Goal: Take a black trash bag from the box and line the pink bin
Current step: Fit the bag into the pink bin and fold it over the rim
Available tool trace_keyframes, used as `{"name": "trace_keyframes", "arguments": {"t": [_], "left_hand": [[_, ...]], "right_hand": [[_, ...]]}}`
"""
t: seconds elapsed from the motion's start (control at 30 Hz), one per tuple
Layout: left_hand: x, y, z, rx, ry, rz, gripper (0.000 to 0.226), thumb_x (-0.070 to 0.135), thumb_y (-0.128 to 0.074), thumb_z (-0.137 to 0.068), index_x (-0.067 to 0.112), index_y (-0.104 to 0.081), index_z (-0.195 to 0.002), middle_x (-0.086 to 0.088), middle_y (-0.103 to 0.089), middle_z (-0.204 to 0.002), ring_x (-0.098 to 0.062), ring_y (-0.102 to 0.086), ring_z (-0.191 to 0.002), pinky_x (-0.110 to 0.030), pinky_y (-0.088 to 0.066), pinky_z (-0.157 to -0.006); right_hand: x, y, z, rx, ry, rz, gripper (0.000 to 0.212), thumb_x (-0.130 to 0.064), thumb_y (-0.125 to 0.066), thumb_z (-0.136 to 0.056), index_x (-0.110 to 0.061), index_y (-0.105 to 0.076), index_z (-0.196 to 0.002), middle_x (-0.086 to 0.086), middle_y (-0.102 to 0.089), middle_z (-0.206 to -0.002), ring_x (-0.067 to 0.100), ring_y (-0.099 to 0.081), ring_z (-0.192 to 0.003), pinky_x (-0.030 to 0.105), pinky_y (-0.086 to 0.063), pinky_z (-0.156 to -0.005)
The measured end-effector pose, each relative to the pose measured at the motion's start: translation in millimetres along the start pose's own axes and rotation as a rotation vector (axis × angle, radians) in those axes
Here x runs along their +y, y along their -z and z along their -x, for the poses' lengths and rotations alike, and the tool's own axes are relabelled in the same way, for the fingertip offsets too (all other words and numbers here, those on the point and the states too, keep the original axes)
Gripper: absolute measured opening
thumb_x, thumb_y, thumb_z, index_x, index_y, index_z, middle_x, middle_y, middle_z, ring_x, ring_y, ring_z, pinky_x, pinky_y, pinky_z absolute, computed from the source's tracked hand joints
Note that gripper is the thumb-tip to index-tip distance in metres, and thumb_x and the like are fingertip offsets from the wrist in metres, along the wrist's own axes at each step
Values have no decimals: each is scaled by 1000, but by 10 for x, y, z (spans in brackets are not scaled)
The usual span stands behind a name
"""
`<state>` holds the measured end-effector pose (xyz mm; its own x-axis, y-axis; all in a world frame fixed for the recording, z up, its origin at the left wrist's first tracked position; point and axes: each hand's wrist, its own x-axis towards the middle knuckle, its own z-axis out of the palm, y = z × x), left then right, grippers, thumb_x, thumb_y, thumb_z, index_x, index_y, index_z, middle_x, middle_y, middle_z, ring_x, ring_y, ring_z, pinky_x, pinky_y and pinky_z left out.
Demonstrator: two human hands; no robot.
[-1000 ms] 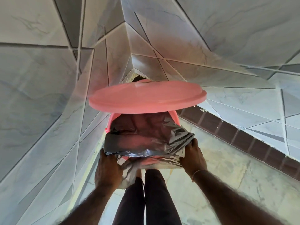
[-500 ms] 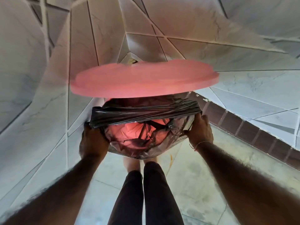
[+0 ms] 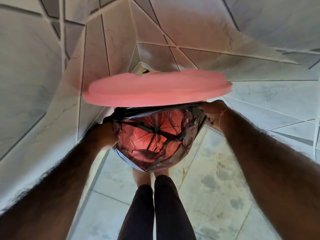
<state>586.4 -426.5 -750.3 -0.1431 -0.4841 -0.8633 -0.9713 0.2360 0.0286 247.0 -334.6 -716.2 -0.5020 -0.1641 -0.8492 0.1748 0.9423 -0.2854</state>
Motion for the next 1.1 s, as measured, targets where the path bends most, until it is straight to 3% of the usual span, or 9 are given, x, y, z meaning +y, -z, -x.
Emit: {"name": "trace_keyframes", "arguments": {"t": [0.1,0.2,0.27,0.4,0.6,0.7,0.8,1.0,1.1], "left_hand": [[124,85,51,64,36,28,43,29,-46,-75,12,-58,-112,-13,-69,-108,-34,-67,-96,-33,-52,-73],[176,94,47,67,88,50,51,31,-45,-76,6,-51,-121,-20,-65,-114,-38,-65,-101,-36,-54,-79],[207,127,-9,67,76,145,49,27,-44,-75,7,-53,-119,-20,-67,-97,-35,-66,-85,-31,-54,-65],[251,153,-54,253,39,490,46,7,-53,-79,25,-62,-120,-13,-73,-90,-32,-68,-76,-25,-43,-54],[377,135,78,460,60,607,46,12,-48,-81,21,-63,-123,-13,-71,-113,-36,-66,-101,-34,-50,-82],[444,136,186,492,-12,495,41,9,-44,-83,6,-64,-119,-20,-67,-118,-38,-63,-108,-40,-51,-90],[391,114,148,350,-18,298,34,1,-39,-91,-12,-62,-112,-29,-62,-120,-43,-60,-110,-43,-49,-89],[351,70,134,363,-143,697,9,-22,-62,-73,-25,-58,-65,-40,-61,-61,-50,-65,-54,-49,-55,-51],[382,40,269,533,34,828,34,11,-40,-92,-13,-63,-96,-38,-65,-99,-50,-63,-91,-49,-51,-79]], "right_hand": [[-31,-39,-43,-54,-78,-246,28,-18,-58,-90,-19,-46,-65,-3,-48,-53,5,-44,-37,8,-30,-31],[-58,-131,-5,-77,-16,-370,24,-18,-68,-84,-18,-53,-66,-1,-52,-53,10,-46,-42,11,-36,-35],[-36,-178,-15,-52,74,-382,20,-16,-76,-78,-15,-60,-65,0,-60,-57,11,-54,-45,18,-45,-41],[-45,-273,-29,-44,270,-188,19,-33,-70,-76,-14,-69,-78,13,-71,-93,30,-67,-87,43,-55,-87],[-143,-455,138,33,607,124,32,-28,-56,-87,-1,-70,-98,23,-71,-103,37,-64,-99,47,-51,-90],[-88,-545,41,-110,533,301,53,-52,-47,-79,-15,-67,-111,15,-69,-117,34,-61,-111,45,-49,-96],[-59,-549,58,-218,404,307,48,-42,-49,-90,-9,-61,-123,19,-63,-126,36,-58,-118,44,-48,-101],[38,-598,-249,-116,608,371,96,-92,-24,-67,-27,-52,-131,5,-61,-131,25,-56,-121,45,-46,-102],[5,-585,-198,-170,628,375,87,-92,-25,-66,-40,-48,-132,0,-61,-131,22,-56,-121,46,-47,-101]]}}
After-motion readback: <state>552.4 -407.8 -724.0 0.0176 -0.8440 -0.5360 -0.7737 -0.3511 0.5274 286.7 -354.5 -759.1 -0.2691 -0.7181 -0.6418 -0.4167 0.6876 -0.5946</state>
